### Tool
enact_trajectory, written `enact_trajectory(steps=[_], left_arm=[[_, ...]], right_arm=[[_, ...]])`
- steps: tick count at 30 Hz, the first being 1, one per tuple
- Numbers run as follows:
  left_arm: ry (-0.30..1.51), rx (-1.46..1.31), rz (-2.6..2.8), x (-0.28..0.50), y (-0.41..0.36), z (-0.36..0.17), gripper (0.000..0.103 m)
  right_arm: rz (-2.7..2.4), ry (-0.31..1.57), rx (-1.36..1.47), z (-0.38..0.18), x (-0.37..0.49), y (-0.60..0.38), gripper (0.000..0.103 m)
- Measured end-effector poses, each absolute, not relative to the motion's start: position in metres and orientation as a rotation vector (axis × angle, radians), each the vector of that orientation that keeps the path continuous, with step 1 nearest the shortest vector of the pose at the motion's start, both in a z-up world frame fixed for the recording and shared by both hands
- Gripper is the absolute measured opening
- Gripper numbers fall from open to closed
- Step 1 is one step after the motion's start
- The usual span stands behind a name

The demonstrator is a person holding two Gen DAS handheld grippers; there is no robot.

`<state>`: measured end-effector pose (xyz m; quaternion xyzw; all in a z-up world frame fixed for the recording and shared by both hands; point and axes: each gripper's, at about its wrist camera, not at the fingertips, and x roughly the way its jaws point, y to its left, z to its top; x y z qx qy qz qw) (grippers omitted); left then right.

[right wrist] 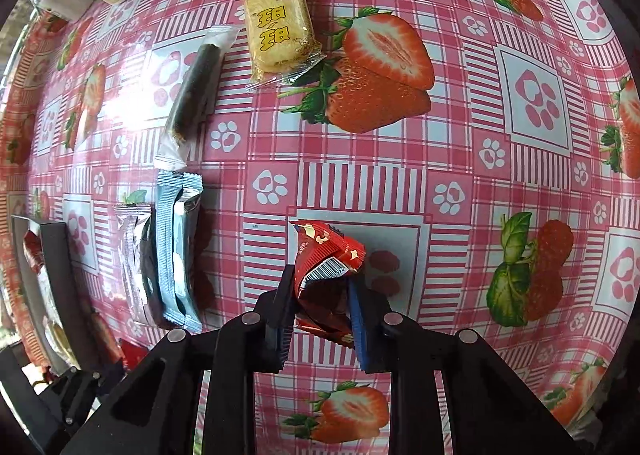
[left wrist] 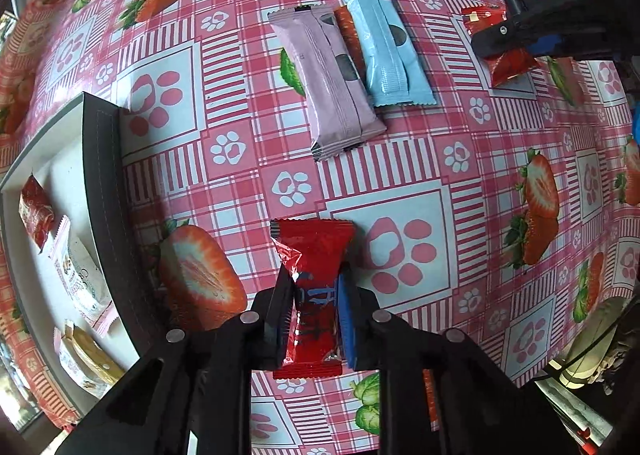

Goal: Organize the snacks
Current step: 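Grasp the red wrapped candy with the right tool while the left tool grasps the red bar, then carry the red bar and red candy over the white tray with both tools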

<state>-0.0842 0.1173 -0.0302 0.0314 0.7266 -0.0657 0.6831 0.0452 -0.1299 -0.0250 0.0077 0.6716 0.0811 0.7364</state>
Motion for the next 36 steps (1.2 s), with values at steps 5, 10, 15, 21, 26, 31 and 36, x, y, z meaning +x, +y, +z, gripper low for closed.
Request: enact_trajectory(steps=[5,10,15,21,26,31,36], left_arm=[[1.604,0.058,-0.219,-0.086,0.119,-0.01,0.023],[1.588,0.057,-0.258,-0.094,0.124,0.013,0.023],[1.567,0.051,-0.276,-0.1,0.142,0.034,0.023],[1.539,0.032,-0.261,-0.104,0.162,0.055,0.023],[1.514,0.006,-0.236,-0.116,0.185,0.063,0.023],[1.489,-0.026,-0.211,-0.12,0.199,0.068,0.023],[1.463,-0.064,-0.182,-0.121,0.212,0.072,0.023]], right_arm=[[0.229,1.492,0.06,-0.025,0.012,-0.137,0.026],[0.246,1.531,0.117,-0.033,-0.028,-0.141,0.026],[0.248,1.563,0.173,-0.038,-0.054,-0.139,0.026],[0.257,1.572,0.204,-0.036,-0.066,-0.128,0.026],[0.28,1.567,0.177,-0.033,-0.079,-0.094,0.026],[0.305,1.553,0.128,-0.022,-0.076,-0.048,0.026],[0.33,1.532,0.086,-0.021,-0.073,-0.016,0.026]])
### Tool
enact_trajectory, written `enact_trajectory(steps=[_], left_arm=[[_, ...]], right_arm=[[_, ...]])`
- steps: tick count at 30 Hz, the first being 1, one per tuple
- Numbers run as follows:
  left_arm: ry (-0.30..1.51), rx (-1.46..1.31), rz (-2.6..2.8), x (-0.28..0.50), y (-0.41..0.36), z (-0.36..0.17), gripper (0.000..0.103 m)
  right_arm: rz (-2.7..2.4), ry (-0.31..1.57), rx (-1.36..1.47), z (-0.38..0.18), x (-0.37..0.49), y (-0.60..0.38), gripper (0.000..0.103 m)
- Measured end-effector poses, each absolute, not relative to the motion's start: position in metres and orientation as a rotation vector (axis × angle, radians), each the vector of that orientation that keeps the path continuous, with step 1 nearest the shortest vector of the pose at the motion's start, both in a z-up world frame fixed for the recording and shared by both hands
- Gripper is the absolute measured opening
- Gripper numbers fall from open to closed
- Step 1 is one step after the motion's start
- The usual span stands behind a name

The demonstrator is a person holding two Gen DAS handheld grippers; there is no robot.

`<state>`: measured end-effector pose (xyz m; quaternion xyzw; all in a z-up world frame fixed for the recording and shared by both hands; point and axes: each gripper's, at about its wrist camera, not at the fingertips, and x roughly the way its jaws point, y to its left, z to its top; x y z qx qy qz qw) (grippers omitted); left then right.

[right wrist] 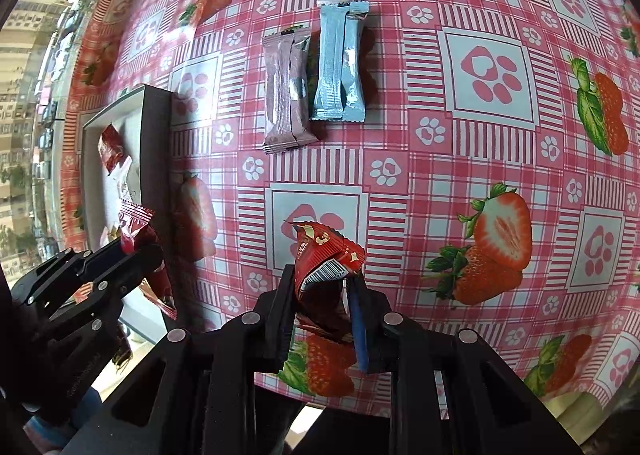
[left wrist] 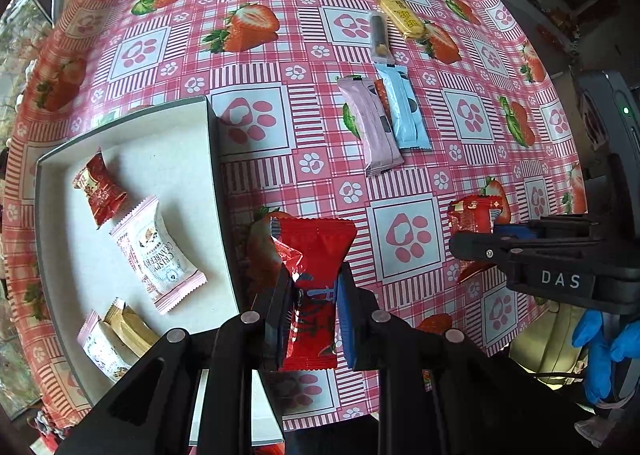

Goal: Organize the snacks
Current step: 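Carry the red bar and red candy over the white tray with both tools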

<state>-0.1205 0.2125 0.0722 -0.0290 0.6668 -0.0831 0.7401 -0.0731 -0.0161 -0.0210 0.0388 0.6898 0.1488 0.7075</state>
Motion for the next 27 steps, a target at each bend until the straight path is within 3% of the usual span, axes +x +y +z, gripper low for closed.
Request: enact_trajectory(steps=[27], left_arm=[[1.397,-0.167,-0.043,-0.147,0.295,0.078,0.023]], right_arm=[[0.501,1.487,-0.138,0.001,-0.07,0.122,0.026]])
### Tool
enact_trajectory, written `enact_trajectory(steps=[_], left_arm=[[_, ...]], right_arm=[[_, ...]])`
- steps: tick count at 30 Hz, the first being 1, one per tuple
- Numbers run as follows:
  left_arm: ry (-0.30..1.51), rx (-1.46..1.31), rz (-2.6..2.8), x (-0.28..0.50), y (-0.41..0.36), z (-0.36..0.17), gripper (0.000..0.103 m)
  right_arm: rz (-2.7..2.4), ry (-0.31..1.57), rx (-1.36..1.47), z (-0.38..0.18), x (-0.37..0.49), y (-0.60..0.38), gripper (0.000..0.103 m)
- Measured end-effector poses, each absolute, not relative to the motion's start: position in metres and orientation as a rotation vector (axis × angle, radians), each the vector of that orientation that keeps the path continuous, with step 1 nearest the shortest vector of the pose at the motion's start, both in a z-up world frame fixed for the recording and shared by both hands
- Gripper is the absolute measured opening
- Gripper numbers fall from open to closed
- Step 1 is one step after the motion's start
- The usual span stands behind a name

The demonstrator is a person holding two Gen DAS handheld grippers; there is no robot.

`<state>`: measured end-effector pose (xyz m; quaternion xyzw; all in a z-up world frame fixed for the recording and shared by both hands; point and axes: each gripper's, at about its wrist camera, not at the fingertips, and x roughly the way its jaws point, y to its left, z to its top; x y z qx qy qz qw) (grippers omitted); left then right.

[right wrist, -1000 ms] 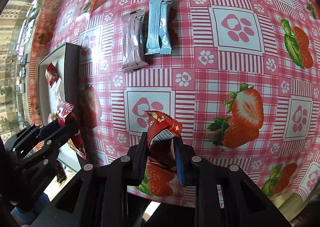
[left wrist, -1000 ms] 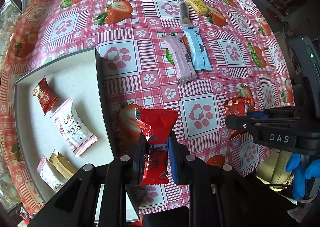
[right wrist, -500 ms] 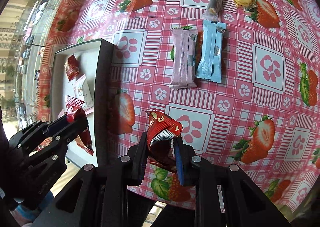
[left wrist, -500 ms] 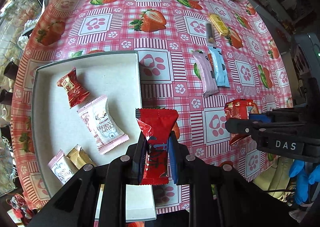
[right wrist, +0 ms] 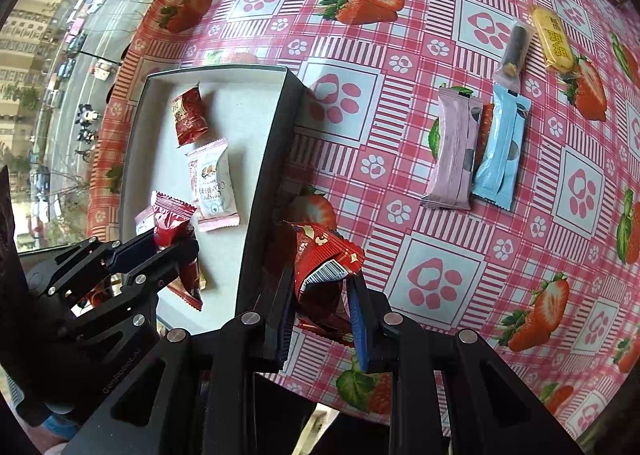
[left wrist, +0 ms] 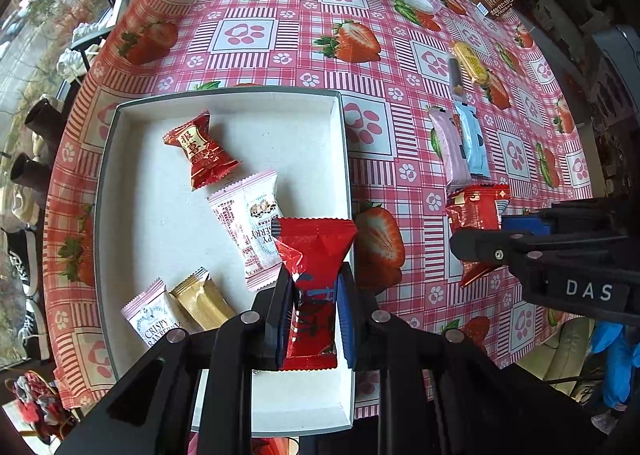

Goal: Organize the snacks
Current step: 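Carry the red bar and red candy over the white tray with both tools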

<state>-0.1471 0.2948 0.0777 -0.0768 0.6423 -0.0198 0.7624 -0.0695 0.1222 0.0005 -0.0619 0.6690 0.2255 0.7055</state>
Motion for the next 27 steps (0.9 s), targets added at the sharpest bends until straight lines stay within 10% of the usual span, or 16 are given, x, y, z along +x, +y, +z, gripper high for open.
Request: enact_trajectory(steps=[27], left_arm=[[1.428,-0.256,0.077,-0.172,0.352,0.058,0.023]], right_arm=[[0.648,1.475,-0.277,-0.019,-0.086,0.242,0.026]])
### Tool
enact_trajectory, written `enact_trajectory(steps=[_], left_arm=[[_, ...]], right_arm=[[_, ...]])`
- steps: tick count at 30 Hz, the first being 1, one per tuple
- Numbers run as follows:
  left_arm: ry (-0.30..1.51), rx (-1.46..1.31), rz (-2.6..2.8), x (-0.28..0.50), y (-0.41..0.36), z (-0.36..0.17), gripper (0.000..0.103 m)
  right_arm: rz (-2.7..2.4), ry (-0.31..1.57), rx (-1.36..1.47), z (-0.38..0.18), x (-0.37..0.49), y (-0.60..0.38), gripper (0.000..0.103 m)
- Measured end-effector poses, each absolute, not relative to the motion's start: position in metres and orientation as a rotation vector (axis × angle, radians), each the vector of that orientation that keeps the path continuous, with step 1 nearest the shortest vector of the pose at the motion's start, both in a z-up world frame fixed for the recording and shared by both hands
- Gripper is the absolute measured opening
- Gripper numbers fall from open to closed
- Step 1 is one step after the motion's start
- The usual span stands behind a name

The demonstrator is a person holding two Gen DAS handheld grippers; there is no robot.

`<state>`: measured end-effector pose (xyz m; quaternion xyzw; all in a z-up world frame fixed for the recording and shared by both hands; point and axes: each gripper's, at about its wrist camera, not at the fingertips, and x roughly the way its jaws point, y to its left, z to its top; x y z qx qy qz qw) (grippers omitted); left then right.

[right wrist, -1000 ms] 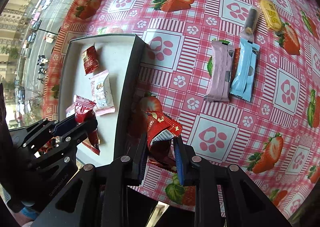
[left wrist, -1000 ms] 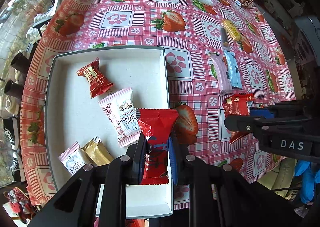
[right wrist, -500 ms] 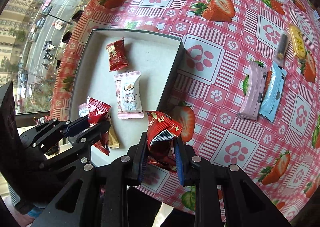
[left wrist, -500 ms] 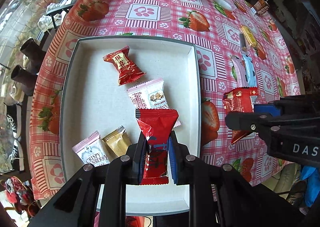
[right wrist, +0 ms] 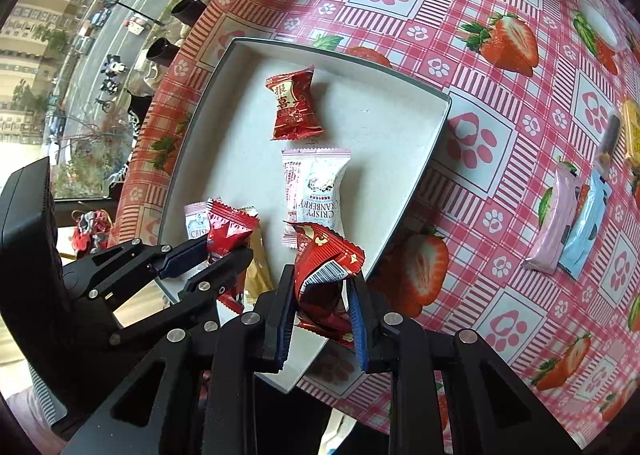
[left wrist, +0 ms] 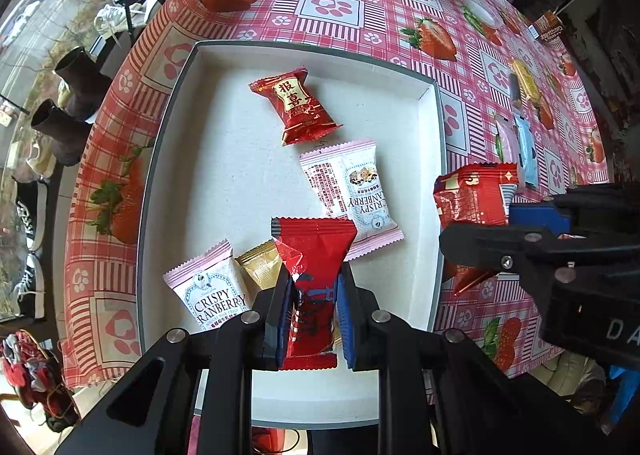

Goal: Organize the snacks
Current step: 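Carry the red bar and red candy over the white tray with both tools, then open both tools to drop the red bar and candy into the tray, then move both tools to the pink and blue bars on the table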

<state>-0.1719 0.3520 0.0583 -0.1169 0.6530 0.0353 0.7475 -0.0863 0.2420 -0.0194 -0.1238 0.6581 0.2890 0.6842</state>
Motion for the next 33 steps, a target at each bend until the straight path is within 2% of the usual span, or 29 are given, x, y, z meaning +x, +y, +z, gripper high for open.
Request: enact_trajectory(steps=[12,13,14,15,16,17,18,19,20,25,27,33], left_arm=[[1.471,-0.267,0.13,-0.183,0.362,0.046,0.025],[1.481,-0.268,0.135,-0.184,0.361,0.044,0.034],[1.49,-0.266,0.141,-0.185,0.361,0.042,0.048],[1.493,-0.262,0.148,-0.186,0.361,0.042,0.055],[1.492,-0.256,0.157,-0.187,0.361,0.042,0.067],[1.49,-0.25,0.163,-0.188,0.36,0.043,0.074],[1.488,-0.246,0.166,-0.188,0.36,0.044,0.076],[1.486,-0.255,0.167,-0.188,0.36,0.045,0.077],[1.489,-0.261,0.166,-0.188,0.36,0.046,0.077],[1.502,-0.258,0.149,-0.182,0.352,0.049,0.077],[1.503,-0.248,0.131,-0.178,0.344,0.052,0.077],[1.504,-0.203,0.051,-0.165,0.309,0.061,0.077]], right_arm=[[0.664,1.523,-0.271,-0.037,-0.087,0.267,0.026],[0.667,1.527,-0.272,-0.038,-0.088,0.269,0.026],[0.666,1.531,-0.273,-0.039,-0.087,0.27,0.026],[0.663,1.538,-0.272,-0.041,-0.088,0.271,0.026],[0.66,1.546,-0.27,-0.043,-0.088,0.271,0.029],[0.652,1.552,-0.261,-0.045,-0.088,0.27,0.046],[0.639,1.549,-0.256,-0.046,-0.089,0.267,0.062],[0.618,1.536,-0.262,-0.046,-0.089,0.264,0.086],[0.602,1.527,-0.259,-0.045,-0.088,0.258,0.09],[0.488,1.565,-0.213,-0.059,-0.077,0.223,0.09],[0.419,1.579,-0.178,-0.066,-0.07,0.201,0.103],[0.247,1.648,-0.024,-0.088,-0.058,0.126,0.103]])
